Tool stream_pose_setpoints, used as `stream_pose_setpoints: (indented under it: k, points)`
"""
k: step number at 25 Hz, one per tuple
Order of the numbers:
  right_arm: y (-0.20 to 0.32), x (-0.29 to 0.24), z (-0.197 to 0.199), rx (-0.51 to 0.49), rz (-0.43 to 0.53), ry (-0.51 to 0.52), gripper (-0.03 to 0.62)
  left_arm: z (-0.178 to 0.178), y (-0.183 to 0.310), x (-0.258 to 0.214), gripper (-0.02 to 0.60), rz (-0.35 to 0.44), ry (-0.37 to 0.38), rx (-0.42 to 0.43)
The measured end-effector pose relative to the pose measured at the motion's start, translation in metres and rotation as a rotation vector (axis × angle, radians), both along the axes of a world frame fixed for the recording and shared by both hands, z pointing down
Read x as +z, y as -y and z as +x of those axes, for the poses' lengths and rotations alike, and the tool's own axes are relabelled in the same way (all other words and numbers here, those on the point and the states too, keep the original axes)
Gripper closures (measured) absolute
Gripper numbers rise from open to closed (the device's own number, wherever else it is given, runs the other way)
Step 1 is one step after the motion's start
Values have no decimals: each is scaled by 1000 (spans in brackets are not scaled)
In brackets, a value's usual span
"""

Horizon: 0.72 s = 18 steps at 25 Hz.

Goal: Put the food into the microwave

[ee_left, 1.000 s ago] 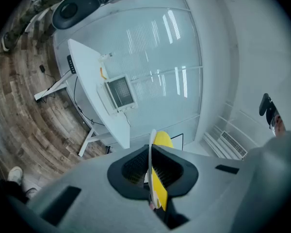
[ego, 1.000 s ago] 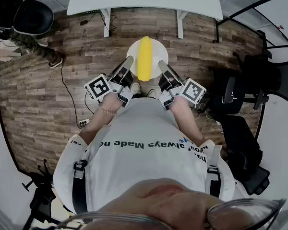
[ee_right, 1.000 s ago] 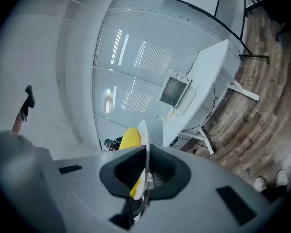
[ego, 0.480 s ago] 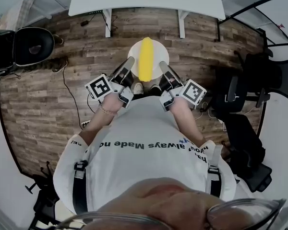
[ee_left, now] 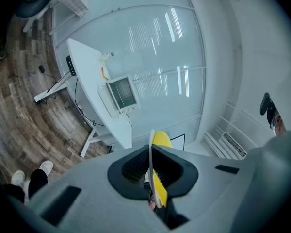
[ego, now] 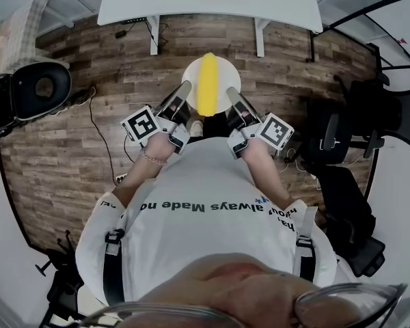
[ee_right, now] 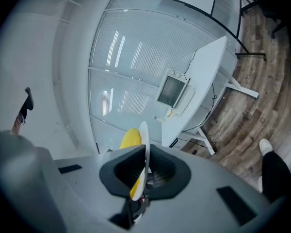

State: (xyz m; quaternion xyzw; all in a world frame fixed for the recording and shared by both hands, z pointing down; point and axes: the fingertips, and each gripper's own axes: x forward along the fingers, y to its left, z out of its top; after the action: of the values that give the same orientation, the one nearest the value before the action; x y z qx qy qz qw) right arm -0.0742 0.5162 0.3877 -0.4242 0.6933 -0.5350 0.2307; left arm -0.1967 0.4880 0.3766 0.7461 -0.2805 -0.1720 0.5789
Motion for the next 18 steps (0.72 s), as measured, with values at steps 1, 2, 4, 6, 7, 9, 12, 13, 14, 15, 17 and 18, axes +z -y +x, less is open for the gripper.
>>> stream_pose_setpoints:
  k: [1, 2, 4, 6, 7, 9, 12, 13, 14, 15, 17, 18]
  points:
    - [5, 1, 1, 0, -2, 1, 571, 2, 5, 0, 565, -3, -9, -2]
    - [10, 2, 2, 1, -5, 4, 571, 4, 10, 0, 565, -9, -18, -4]
    - [22, 4, 6, 2, -6, 11, 571, 7, 22, 2, 565, -5, -7, -3]
    - [35, 5, 12, -1, -1, 10, 571, 12, 36, 5, 565, 7, 12, 0]
    - [42, 6, 16, -1, -1, 10, 571, 16, 42, 5, 565, 7, 9, -1]
    - [54, 7, 23, 0, -7, 18, 571, 24, 55, 5, 565, 3, 1, -3]
    - [79, 6, 36, -4, -4, 23, 571, 38, 78, 3, 565, -13, -15, -15]
    - [90, 5, 43, -6, -4, 26, 571, 46, 88, 3, 565, -21, -21, -20]
    - [104, 5, 53, -8, -6, 27, 571, 56, 102, 2, 565, -26, -21, -24]
    - [119, 5, 65, -9, -12, 29, 571, 68, 117, 2, 565, -26, -14, -24]
    - [149, 7, 90, -7, -26, 34, 571, 92, 149, 2, 565, -17, 10, -18]
    - [161, 8, 100, -4, -29, 35, 571, 102, 161, 3, 565, -17, 14, -17]
